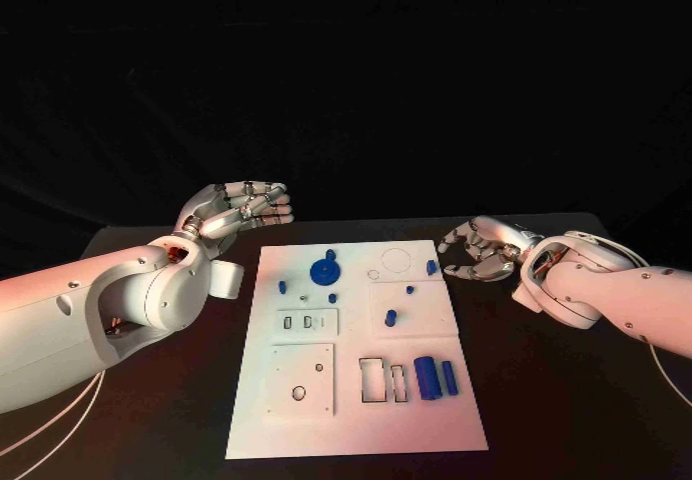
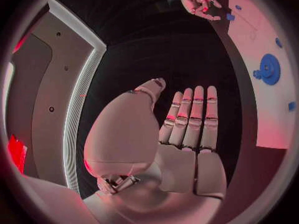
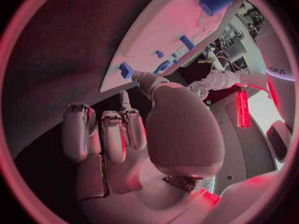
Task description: Assemble the parts on the task board
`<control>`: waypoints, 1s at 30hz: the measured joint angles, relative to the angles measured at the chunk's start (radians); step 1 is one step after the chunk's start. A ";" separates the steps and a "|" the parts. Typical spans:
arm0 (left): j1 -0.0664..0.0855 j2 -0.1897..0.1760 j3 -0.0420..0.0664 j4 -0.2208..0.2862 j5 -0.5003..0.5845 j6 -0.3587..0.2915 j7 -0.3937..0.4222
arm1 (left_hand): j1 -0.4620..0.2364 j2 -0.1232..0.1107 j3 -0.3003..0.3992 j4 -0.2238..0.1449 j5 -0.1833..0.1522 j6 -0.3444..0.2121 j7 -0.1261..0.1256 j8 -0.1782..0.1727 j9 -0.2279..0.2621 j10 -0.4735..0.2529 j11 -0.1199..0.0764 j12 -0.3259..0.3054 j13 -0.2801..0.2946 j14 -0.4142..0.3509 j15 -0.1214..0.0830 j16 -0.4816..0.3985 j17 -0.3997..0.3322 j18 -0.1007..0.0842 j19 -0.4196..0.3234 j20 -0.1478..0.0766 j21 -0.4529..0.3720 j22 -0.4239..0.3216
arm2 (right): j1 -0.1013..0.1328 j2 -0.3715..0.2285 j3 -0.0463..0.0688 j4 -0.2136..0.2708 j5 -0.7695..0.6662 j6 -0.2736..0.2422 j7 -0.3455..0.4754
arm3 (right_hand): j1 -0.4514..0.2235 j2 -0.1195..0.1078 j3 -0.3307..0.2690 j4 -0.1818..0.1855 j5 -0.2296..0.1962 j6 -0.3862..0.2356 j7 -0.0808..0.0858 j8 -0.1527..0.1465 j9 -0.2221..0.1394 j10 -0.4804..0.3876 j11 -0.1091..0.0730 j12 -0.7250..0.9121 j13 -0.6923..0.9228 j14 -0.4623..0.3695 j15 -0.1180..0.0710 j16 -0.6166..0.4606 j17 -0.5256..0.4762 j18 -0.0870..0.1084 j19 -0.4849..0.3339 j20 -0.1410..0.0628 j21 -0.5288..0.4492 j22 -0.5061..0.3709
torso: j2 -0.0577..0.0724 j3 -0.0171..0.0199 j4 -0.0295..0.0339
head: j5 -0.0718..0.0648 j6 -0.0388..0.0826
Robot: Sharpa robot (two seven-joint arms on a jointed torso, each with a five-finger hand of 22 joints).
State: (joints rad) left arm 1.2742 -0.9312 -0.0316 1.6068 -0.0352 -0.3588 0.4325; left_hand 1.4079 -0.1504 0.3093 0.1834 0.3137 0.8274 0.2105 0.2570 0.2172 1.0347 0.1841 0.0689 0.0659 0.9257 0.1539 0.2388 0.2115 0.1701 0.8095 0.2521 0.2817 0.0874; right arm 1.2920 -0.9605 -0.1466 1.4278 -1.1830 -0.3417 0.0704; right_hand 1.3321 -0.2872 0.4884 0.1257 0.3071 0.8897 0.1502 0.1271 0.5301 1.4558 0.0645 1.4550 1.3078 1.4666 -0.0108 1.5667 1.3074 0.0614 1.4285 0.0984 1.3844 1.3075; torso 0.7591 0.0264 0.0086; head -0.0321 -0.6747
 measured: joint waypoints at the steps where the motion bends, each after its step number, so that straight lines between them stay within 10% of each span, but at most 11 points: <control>1: 0.000 0.000 0.000 0.000 0.000 0.000 0.000 | 0.000 0.000 0.000 0.000 0.000 0.000 0.000 0.000 0.000 0.000 0.000 0.000 0.000 0.000 0.000 0.000 0.000 0.000 0.000 0.000 0.000 0.000 | -0.003 0.005 0.000 -0.005 0.000 -0.001 0.000 | 0.000 0.000 0.000 0.000 0.000 0.000 0.000 0.000 -0.001 0.000 0.000 0.000 0.000 0.000 0.000 0.000 0.000 0.000 0.000 0.000 0.000 0.000 | 0.000 -0.0002 0.0003 | 0.000 0.000; 30: 0.000 0.000 0.000 -0.004 0.000 0.007 -0.002 | 0.000 0.000 0.000 0.000 0.000 0.000 0.000 0.000 0.000 -0.004 0.004 0.000 0.000 -0.004 -0.004 -0.004 0.001 0.000 0.000 0.000 0.000 -0.001 | -0.039 0.092 0.000 -0.082 0.004 -0.045 -0.008 | -0.004 0.018 -0.003 -0.003 -0.008 -0.005 -0.002 -0.004 -0.009 0.000 0.000 -0.004 0.000 0.000 0.000 0.000 0.000 0.000 0.000 0.000 0.000 0.000 | 0.000 -0.0002 0.0028 | 0.006 -0.005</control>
State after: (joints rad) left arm 1.2738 -0.9313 -0.0317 1.6025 -0.0352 -0.3516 0.4302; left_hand 1.4079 -0.1504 0.3093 0.1834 0.3137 0.8274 0.2105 0.2570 0.2172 1.0310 0.1878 0.0689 0.0658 0.9220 0.1502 0.2349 0.2127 0.1699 0.8095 0.2521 0.2817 0.0864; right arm 1.2533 -0.8682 -0.1470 1.3462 -1.1793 -0.3867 0.0621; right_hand 1.3280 -0.2697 0.4857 0.1230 0.2996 0.8851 0.1483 0.1234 0.5208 1.4559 0.0644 1.4511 1.3076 1.4666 -0.0108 1.5667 1.3074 0.0614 1.4286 0.0984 1.3844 1.3079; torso 0.7592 0.0262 0.0114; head -0.0264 -0.6799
